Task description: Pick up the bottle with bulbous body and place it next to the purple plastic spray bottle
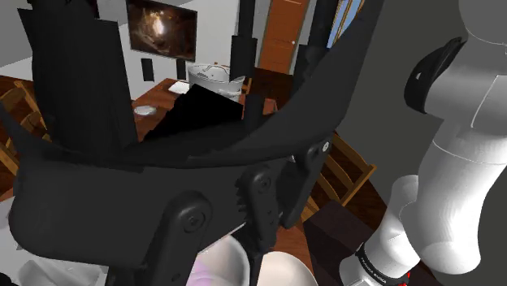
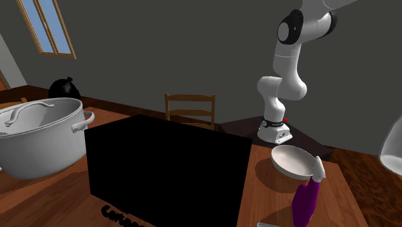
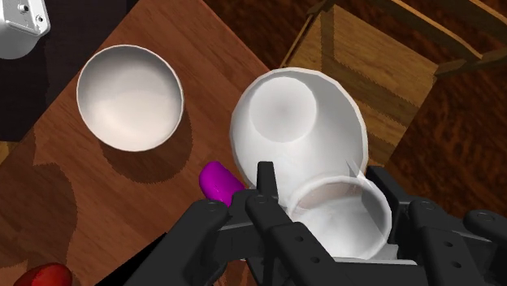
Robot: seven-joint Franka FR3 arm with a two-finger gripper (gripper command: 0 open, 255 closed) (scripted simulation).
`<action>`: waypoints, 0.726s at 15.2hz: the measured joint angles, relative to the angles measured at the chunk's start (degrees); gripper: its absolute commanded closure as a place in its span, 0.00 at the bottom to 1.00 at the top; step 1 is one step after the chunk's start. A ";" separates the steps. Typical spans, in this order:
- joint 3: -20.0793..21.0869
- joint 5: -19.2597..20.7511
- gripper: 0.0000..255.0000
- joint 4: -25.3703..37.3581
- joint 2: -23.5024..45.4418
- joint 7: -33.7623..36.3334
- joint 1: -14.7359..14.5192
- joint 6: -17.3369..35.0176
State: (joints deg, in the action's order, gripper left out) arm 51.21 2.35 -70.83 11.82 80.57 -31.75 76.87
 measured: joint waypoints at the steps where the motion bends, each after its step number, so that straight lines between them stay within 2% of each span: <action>1: -0.06 -0.80 1.00 -1.93 -1.02 -0.53 0.79 1.18; 11: -0.70 -4.60 1.00 -14.66 -5.93 -3.71 4.03 10.42</action>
State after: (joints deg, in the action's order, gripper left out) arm 50.52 -2.25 -85.49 5.88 76.86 -27.71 87.29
